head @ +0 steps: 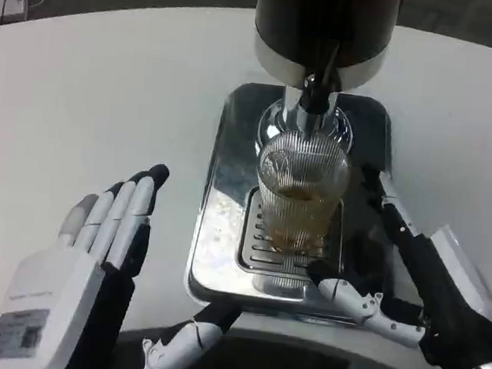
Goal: Grasp the cup under the faucet to collect the drink, then remove the cup.
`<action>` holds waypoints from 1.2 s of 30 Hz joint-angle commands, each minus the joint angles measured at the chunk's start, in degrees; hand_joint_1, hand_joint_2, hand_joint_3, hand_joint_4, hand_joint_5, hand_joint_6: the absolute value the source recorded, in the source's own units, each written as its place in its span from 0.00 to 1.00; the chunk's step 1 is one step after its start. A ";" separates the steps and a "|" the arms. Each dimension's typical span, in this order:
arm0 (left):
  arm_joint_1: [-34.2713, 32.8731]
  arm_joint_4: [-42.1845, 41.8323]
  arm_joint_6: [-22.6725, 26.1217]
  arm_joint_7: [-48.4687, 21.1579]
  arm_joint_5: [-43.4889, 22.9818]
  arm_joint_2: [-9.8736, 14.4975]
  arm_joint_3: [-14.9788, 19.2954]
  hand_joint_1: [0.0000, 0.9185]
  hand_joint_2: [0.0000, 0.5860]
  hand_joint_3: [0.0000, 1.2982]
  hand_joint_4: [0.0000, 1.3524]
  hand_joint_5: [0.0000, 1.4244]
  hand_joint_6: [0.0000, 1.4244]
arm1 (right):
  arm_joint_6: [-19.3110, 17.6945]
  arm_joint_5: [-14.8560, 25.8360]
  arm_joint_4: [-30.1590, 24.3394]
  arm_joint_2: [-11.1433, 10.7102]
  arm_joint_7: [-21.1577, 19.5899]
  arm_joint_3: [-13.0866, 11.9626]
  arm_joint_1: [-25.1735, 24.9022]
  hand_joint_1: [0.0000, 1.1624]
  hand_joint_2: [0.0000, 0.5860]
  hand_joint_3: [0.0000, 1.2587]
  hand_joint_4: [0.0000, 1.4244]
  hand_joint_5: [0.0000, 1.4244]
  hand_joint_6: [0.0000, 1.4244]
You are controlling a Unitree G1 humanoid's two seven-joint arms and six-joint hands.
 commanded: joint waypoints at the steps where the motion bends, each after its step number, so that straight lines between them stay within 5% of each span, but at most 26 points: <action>1: 0.67 3.21 -1.90 2.35 0.51 0.60 -0.19 0.00 0.30 0.00 0.00 0.00 0.00 | -1.35 0.45 1.89 0.25 -0.64 0.49 -1.65 0.51 0.41 0.00 0.03 0.05 0.14; 36: 3.10 4.05 -1.50 2.23 1.13 0.60 -0.98 0.00 0.32 0.00 0.00 0.00 0.00 | -5.34 1.87 14.93 2.84 -3.15 2.93 -12.12 0.56 0.35 0.00 0.04 0.08 0.16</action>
